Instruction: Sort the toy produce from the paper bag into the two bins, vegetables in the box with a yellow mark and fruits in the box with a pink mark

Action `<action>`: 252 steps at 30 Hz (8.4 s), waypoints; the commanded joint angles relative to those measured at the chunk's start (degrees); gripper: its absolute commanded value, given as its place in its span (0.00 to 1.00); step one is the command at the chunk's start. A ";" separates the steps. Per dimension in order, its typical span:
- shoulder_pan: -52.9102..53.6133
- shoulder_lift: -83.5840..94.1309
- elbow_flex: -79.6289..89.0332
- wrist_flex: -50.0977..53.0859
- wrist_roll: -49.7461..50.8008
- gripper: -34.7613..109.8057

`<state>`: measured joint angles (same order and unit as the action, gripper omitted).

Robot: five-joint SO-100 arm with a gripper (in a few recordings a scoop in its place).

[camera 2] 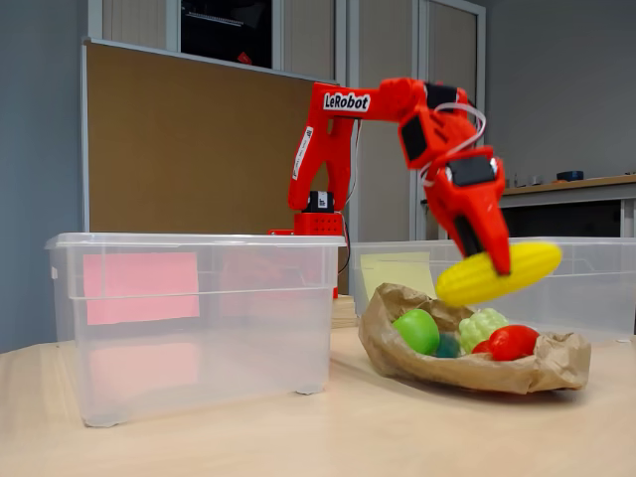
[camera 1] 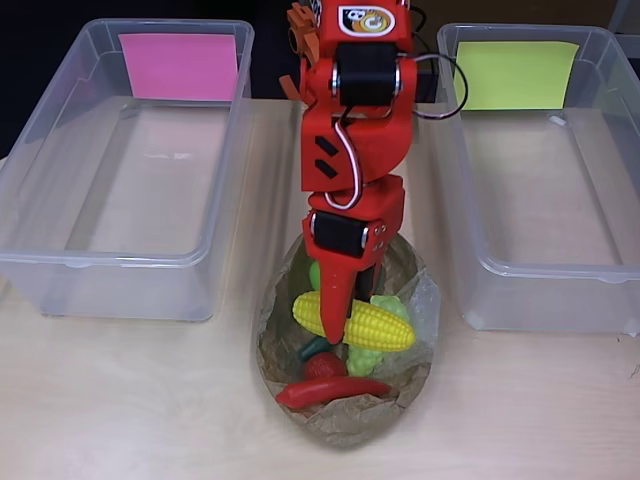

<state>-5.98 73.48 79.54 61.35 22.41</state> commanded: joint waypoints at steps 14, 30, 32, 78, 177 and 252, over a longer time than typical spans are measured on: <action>-24.70 32.78 3.25 25.84 33.13 0.36; -70.58 31.55 25.58 19.16 123.93 0.40; -72.25 28.56 25.31 18.81 124.80 0.44; 0.97 8.44 4.92 -3.16 -30.59 0.47; -56.07 25.40 21.53 13.97 84.55 0.45; -8.96 -12.66 6.86 -10.11 94.48 0.52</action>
<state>-15.12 60.38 85.96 52.12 119.44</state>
